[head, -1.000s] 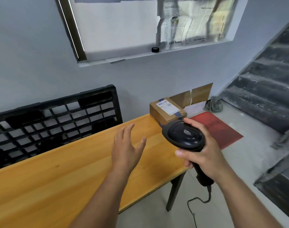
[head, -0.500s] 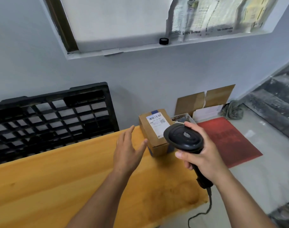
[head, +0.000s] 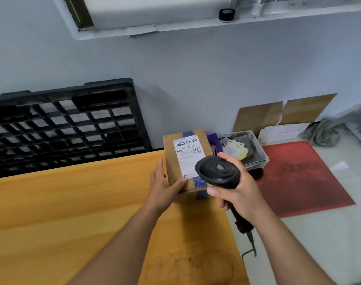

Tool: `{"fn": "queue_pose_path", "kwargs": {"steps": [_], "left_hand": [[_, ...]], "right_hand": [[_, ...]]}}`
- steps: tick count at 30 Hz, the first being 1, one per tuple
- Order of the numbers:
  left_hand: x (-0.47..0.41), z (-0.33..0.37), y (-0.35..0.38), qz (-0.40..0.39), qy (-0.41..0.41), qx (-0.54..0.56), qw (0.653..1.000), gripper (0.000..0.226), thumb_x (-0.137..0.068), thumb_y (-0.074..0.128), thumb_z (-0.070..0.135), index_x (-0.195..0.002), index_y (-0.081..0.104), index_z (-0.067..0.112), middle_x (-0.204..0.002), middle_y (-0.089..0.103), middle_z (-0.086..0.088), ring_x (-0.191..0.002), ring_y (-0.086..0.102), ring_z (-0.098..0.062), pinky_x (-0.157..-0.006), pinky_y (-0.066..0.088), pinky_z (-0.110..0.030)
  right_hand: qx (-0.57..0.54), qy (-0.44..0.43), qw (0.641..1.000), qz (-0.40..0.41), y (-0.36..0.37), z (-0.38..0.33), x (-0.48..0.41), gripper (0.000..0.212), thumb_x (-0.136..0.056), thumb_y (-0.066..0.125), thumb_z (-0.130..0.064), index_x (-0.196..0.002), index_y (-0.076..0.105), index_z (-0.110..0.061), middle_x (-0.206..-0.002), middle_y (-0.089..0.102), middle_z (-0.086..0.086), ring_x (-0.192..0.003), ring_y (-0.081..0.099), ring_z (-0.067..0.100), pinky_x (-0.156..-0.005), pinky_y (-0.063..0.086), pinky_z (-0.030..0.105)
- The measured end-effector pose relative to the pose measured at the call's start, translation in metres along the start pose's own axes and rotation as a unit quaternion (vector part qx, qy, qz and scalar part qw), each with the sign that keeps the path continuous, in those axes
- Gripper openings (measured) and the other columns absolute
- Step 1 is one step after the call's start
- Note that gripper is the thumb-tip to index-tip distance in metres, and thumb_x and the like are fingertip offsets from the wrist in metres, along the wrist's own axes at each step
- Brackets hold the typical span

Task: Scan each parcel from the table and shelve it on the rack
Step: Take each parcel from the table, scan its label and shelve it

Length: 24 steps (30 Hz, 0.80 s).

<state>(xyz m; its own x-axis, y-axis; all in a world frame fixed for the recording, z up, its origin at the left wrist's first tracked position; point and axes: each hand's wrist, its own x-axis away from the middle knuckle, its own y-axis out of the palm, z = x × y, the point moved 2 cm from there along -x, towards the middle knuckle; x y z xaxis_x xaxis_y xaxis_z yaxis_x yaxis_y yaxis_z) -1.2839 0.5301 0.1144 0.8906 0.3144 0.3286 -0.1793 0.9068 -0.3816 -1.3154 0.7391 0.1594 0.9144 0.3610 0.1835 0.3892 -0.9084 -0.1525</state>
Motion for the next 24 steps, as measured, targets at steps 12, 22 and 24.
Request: {"fn": "queue_pose_path", "kwargs": {"steps": [12, 22, 24], "left_hand": [[0.010, -0.027, 0.004, -0.174, -0.034, 0.148, 0.973, 0.139, -0.056, 0.092, 0.030, -0.150, -0.009, 0.045, -0.140, 0.052, 0.005, -0.121, 0.055, -0.011, -0.090, 0.052, -0.024], [0.051, -0.027, -0.061, -0.097, 0.051, 0.114, 0.987, 0.128, -0.066, 0.086, 0.007, -0.148, -0.003, 0.048, -0.129, 0.054, 0.002, -0.121, 0.053, -0.021, -0.088, 0.056, -0.035], [0.061, -0.029, -0.084, -0.076, 0.062, 0.105, 0.990, 0.130, -0.063, 0.088, 0.012, -0.148, -0.004, 0.049, -0.132, 0.053, -0.003, -0.123, 0.052, -0.024, -0.095, 0.053, -0.047]], "right_hand": [[-0.043, 0.026, 0.998, 0.048, 0.008, 0.021, 0.050, 0.085, -0.074, 0.084, -0.003, -0.136, 0.045, -0.046, -0.113, 0.069, -0.001, -0.052, 0.062, 0.029, -0.050, 0.053, 0.037], [-0.097, -0.073, 0.992, 0.028, 0.044, -0.057, 0.090, 0.090, -0.061, 0.086, -0.020, -0.137, 0.045, -0.049, -0.085, 0.073, 0.005, -0.051, 0.060, 0.033, -0.048, 0.050, 0.037], [-0.105, -0.095, 0.990, 0.011, 0.060, -0.075, 0.099, 0.089, -0.061, 0.085, -0.022, -0.134, 0.046, -0.052, -0.082, 0.072, 0.002, -0.050, 0.060, 0.034, -0.048, 0.050, 0.037]]}}
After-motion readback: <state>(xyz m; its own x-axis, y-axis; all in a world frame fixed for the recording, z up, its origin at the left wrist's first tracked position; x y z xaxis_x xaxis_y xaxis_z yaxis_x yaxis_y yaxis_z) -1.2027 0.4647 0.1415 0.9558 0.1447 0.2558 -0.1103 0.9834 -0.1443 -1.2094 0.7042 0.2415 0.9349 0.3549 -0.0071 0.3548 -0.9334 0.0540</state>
